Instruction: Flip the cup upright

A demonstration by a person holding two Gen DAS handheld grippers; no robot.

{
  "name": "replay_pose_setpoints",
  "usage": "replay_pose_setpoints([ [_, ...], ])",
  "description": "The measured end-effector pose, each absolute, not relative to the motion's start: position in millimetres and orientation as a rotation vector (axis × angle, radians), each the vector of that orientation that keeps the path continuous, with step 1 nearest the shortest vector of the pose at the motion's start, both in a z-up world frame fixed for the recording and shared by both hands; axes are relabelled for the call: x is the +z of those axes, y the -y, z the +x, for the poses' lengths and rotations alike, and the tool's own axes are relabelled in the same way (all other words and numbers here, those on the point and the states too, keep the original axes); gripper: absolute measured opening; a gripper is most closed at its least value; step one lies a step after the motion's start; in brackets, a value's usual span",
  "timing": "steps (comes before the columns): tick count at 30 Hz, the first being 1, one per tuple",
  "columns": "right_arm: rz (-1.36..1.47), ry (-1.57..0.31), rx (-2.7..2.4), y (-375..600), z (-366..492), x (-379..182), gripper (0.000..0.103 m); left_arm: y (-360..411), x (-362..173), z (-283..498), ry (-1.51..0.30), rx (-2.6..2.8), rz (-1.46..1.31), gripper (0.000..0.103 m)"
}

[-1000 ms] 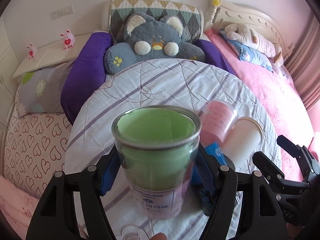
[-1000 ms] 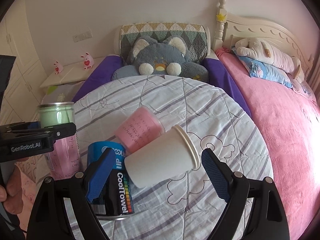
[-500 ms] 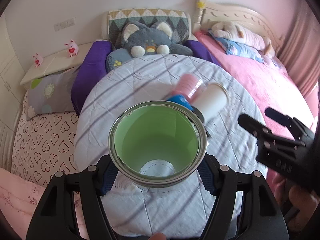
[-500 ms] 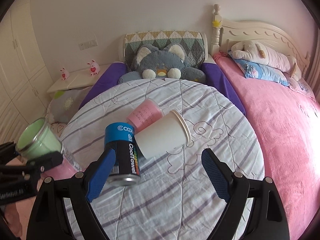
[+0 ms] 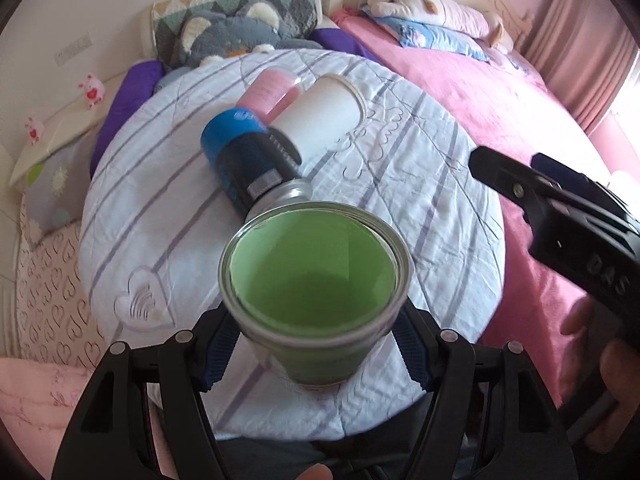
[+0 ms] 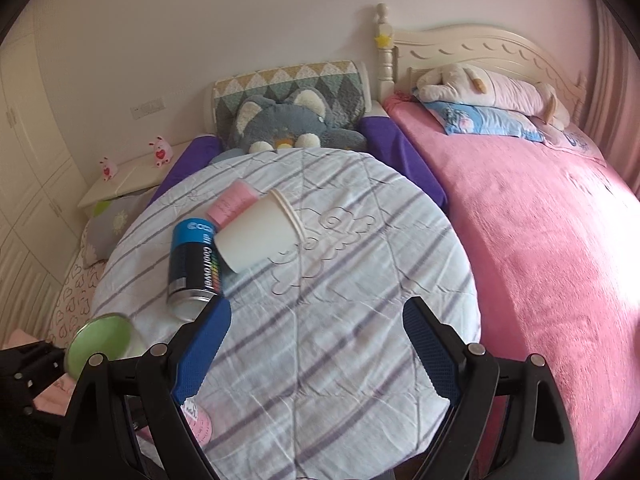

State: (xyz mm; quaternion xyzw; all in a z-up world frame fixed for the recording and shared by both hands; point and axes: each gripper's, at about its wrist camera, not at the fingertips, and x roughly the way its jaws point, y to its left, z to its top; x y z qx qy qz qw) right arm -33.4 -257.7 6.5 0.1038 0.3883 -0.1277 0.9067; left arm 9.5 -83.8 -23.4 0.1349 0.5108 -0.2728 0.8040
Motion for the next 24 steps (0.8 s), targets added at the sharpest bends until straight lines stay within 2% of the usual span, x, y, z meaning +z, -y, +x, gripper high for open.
replay_pose_setpoints([
  [8,0.234,-0.804,-0.304,277.2,-34.7,1.1,0.089,117.9,-41.2,23.9,-1.113,-0.61,0.331,0.072],
  [15,0.237,-0.828,-0.306,279.6,-29.5,-6.8,0.089,118.3,-37.7,27.3,-1.065,-0.586,0.347,0.087],
  [24,0.228,-0.85,-0.278,265.2,-27.5,-8.7,0.089,83.0,-24.3,29.2,-1.012,-0.494,0.304,0.103],
])
